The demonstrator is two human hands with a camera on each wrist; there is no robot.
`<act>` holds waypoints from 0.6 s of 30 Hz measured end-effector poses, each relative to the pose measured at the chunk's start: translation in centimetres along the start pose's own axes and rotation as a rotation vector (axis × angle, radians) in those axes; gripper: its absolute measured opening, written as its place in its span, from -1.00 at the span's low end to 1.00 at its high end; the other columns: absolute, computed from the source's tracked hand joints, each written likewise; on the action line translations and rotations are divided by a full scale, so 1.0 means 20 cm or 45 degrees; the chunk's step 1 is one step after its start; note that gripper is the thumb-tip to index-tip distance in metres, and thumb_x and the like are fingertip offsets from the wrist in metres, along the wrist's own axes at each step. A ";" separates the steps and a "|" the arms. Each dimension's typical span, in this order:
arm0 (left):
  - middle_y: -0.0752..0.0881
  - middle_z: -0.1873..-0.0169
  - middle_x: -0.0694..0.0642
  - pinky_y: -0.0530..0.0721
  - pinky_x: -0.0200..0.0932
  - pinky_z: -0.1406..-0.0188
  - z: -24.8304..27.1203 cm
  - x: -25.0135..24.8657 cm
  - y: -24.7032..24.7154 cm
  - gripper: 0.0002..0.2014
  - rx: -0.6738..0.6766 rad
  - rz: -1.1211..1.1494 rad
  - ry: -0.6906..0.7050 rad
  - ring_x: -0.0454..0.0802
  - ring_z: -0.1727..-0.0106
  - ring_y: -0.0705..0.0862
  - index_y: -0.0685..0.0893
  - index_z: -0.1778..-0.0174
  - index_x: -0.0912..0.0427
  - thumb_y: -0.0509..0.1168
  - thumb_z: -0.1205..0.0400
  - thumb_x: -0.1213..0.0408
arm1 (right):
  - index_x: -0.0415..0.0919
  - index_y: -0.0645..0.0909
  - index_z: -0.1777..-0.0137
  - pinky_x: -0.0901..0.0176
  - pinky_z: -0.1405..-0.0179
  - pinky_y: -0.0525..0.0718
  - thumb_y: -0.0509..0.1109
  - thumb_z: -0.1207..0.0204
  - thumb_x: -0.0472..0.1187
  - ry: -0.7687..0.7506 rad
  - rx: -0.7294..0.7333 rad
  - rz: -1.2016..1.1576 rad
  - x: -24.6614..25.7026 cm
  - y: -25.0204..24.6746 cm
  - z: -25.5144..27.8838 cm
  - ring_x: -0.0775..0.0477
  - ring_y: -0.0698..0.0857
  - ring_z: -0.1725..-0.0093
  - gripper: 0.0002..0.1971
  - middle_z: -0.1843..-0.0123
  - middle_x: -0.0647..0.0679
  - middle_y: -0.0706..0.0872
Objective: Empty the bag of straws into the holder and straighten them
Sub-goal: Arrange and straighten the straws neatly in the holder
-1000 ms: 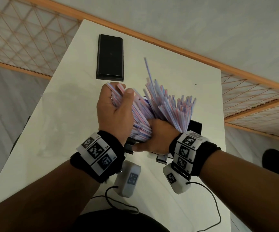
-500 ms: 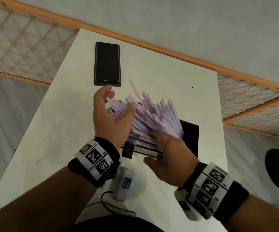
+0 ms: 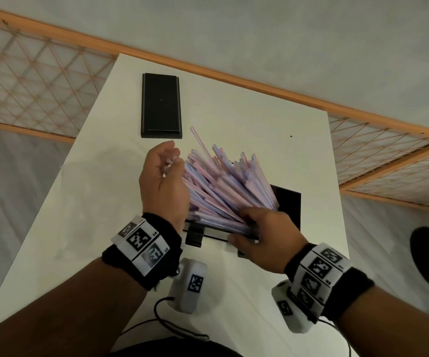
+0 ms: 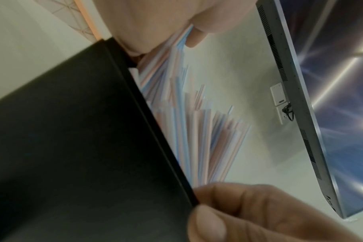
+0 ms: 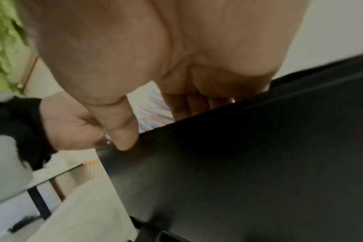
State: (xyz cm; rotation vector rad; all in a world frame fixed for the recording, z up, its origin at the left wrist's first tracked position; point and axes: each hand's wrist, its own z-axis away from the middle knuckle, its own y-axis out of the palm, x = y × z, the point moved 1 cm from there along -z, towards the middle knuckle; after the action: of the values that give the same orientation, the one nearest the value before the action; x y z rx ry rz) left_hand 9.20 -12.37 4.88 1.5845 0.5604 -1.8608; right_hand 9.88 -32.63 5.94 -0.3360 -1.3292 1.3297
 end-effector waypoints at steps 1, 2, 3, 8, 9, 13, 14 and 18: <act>0.75 -0.18 0.01 0.68 0.08 -0.40 0.01 0.00 -0.01 -0.75 -0.002 0.012 -0.008 -0.03 -0.24 0.72 0.68 -0.29 0.05 0.24 -0.75 0.36 | 0.01 0.63 0.05 0.08 0.16 0.73 0.39 -0.35 0.36 0.020 0.016 0.047 -0.01 0.00 -0.01 0.08 0.71 0.26 -0.57 0.24 0.10 0.72; 0.76 -0.20 0.03 0.67 0.15 -0.41 0.01 0.00 -0.01 -0.75 0.005 0.028 -0.013 0.03 -0.27 0.73 0.69 -0.29 0.06 0.23 -0.74 0.30 | 0.03 0.61 0.05 0.10 0.16 0.72 0.39 -0.32 0.40 0.029 0.045 0.081 -0.01 0.00 -0.02 0.08 0.70 0.25 -0.54 0.24 0.12 0.70; 0.77 -0.21 0.05 0.67 0.17 -0.43 0.02 -0.01 -0.01 -0.74 0.016 0.044 -0.012 0.08 -0.29 0.73 0.71 -0.29 0.10 0.22 -0.74 0.25 | 0.05 0.61 0.01 0.12 0.13 0.71 0.43 -0.32 0.39 0.017 0.080 0.087 0.00 0.01 -0.03 0.08 0.69 0.20 -0.54 0.21 0.15 0.69; 0.74 -0.35 0.16 0.62 -0.21 -0.45 0.04 -0.01 -0.02 -0.64 0.033 0.055 0.008 -0.15 -0.30 0.71 0.68 -0.42 0.30 0.14 -0.84 0.20 | 0.06 0.59 -0.19 0.11 0.08 0.73 0.59 -0.36 0.21 0.024 0.227 -0.027 0.07 0.00 -0.12 0.06 0.69 0.13 -0.52 -0.04 0.16 0.62; 0.73 -0.36 0.15 0.61 -0.13 -0.49 0.03 -0.01 -0.03 -0.61 0.031 0.059 0.005 -0.12 -0.36 0.69 0.68 -0.43 0.25 0.15 -0.80 0.14 | 0.10 0.58 -0.12 0.13 0.10 0.68 0.58 -0.37 0.23 0.010 0.241 0.029 0.08 0.00 -0.13 0.08 0.64 0.16 -0.58 0.01 0.16 0.59; 0.66 -0.45 0.12 0.57 0.12 -0.55 0.03 0.00 -0.03 -0.60 0.071 0.012 -0.008 -0.03 -0.48 0.62 0.56 -0.54 0.08 0.10 -0.79 0.15 | 0.19 0.50 -0.12 0.30 0.08 0.50 0.56 -0.41 0.21 -0.007 0.290 0.022 0.12 0.01 -0.14 0.17 0.63 0.14 -0.61 0.11 0.32 0.56; 0.64 -0.47 0.13 0.55 0.14 -0.56 0.04 0.01 -0.02 -0.61 0.082 0.008 -0.004 0.00 -0.50 0.60 0.53 -0.57 0.08 0.07 -0.83 0.19 | 0.12 0.50 -0.24 0.28 0.07 0.54 0.56 -0.40 0.23 0.026 0.302 0.023 0.13 0.01 -0.15 0.14 0.65 0.13 -0.51 0.08 0.30 0.59; 0.59 -0.52 0.09 0.52 0.03 -0.59 0.04 -0.01 0.00 -0.60 0.111 -0.007 -0.014 0.01 -0.55 0.55 0.49 -0.61 0.00 0.01 -0.87 0.10 | 0.04 0.54 -0.11 0.20 0.15 0.58 0.52 -0.38 0.32 0.092 0.391 0.209 0.17 0.02 -0.19 0.08 0.64 0.27 -0.52 0.29 0.17 0.63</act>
State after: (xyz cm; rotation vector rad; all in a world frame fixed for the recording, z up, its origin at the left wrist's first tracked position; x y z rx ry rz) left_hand 8.74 -12.86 5.12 1.6291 0.4846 -1.9203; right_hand 11.79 -27.82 6.03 -0.2817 -1.0349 1.6190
